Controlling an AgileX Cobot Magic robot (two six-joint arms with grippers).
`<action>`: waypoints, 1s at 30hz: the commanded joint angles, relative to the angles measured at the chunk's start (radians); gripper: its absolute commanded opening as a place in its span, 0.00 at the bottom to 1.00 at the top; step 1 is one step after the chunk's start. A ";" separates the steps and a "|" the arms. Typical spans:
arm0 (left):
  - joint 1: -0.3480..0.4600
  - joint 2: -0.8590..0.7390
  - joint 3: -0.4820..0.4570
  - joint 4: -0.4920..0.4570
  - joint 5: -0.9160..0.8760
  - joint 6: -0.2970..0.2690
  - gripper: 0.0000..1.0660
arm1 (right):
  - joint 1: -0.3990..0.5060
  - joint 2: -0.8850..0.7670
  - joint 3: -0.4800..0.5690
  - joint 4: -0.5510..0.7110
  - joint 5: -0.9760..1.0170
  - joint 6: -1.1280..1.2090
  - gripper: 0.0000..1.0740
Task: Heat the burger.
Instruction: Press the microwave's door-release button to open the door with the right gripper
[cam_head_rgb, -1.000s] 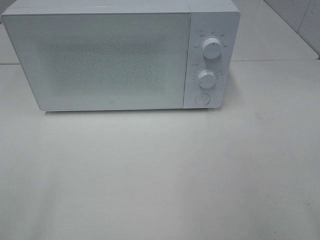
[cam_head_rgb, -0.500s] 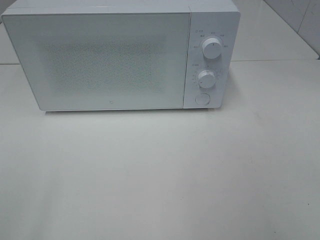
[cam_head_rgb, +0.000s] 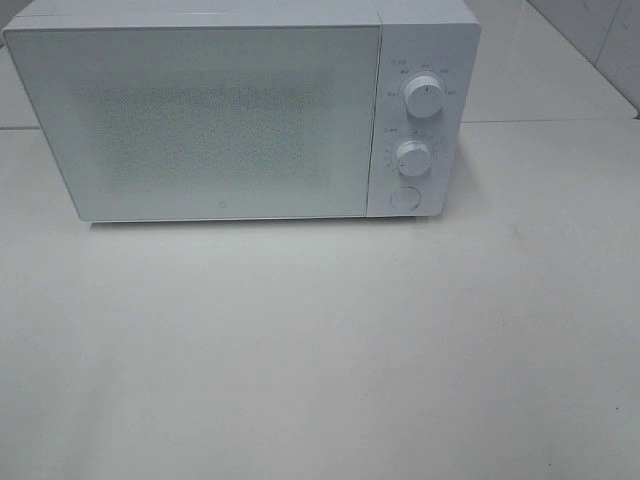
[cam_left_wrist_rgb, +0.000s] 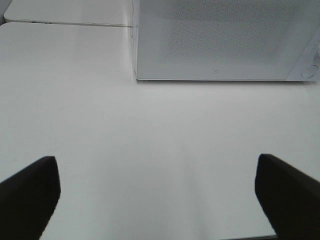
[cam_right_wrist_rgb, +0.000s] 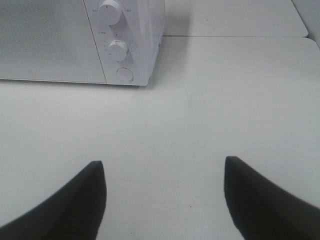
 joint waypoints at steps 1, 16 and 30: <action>-0.001 -0.017 0.001 -0.003 -0.002 0.003 0.92 | -0.005 -0.025 0.001 -0.007 0.002 0.001 0.60; -0.001 -0.006 0.001 -0.004 -0.002 0.003 0.92 | -0.005 -0.025 0.001 -0.006 0.001 0.001 0.60; -0.001 -0.006 0.001 -0.004 -0.002 0.003 0.92 | -0.003 0.088 -0.004 -0.029 -0.235 -0.010 0.60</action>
